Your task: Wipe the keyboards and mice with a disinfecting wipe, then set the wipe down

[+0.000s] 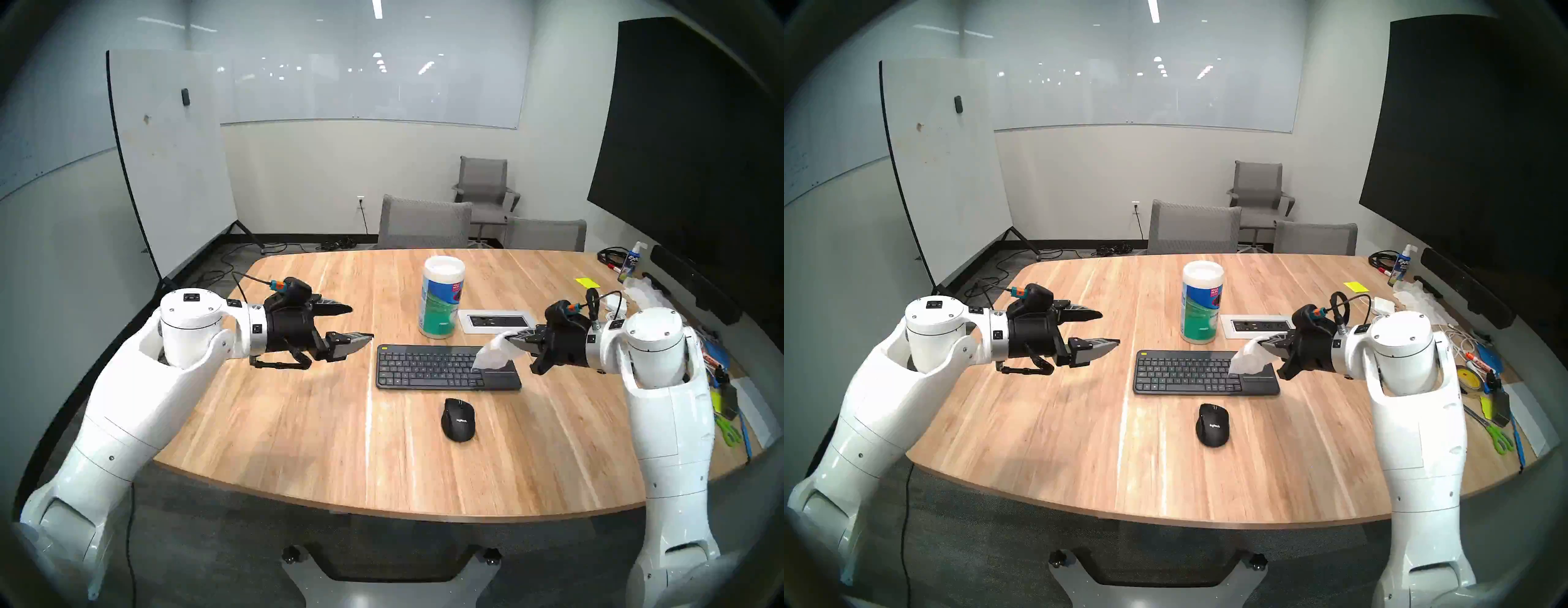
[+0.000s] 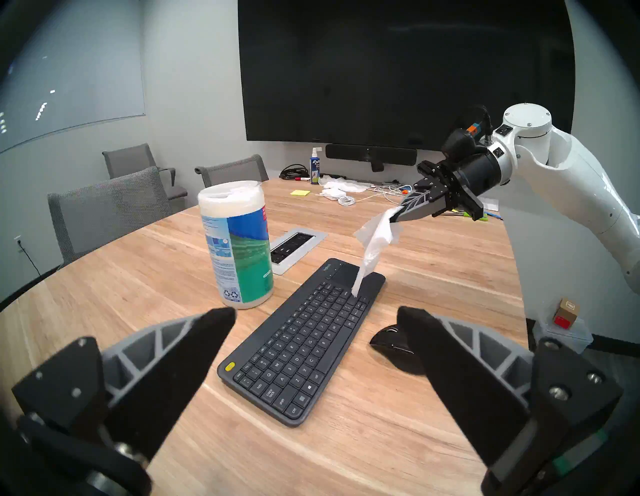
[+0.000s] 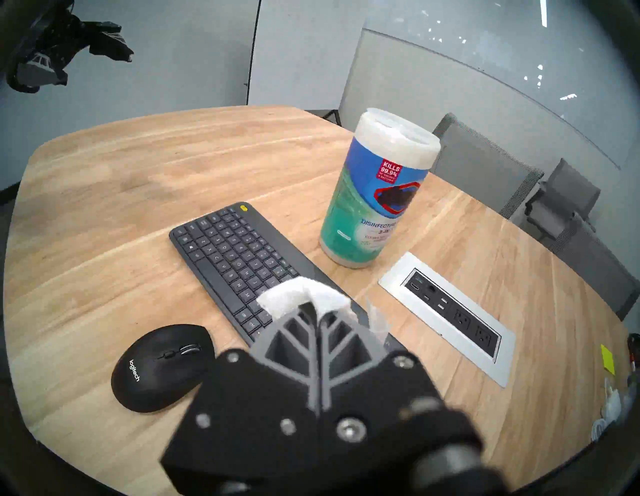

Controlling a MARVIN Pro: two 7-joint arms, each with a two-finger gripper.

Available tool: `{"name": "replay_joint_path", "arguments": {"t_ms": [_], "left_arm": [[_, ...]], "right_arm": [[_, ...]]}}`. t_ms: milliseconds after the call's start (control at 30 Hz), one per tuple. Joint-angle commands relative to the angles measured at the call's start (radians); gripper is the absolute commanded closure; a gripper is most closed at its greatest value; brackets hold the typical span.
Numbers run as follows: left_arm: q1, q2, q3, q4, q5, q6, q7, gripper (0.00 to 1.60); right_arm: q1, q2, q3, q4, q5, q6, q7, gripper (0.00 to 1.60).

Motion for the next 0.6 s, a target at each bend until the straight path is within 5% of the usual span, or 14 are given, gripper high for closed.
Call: {"name": "replay_joint_path", "arguments": {"t_ms": [0,567], "left_arm": [[-0.007,0.001,-0.006,-0.011,-0.001,-0.001,0.001,0.0],[-0.007,0.001,-0.006,-0.011,-0.002,-0.001,0.001,0.0]], "right_arm": [[0.022,-0.027,-0.051,0.02,-0.053,0.019,-0.061,1.6],[0.049,-0.06,-0.095,0.108,-0.149,0.03,-0.183,1.6]]}}
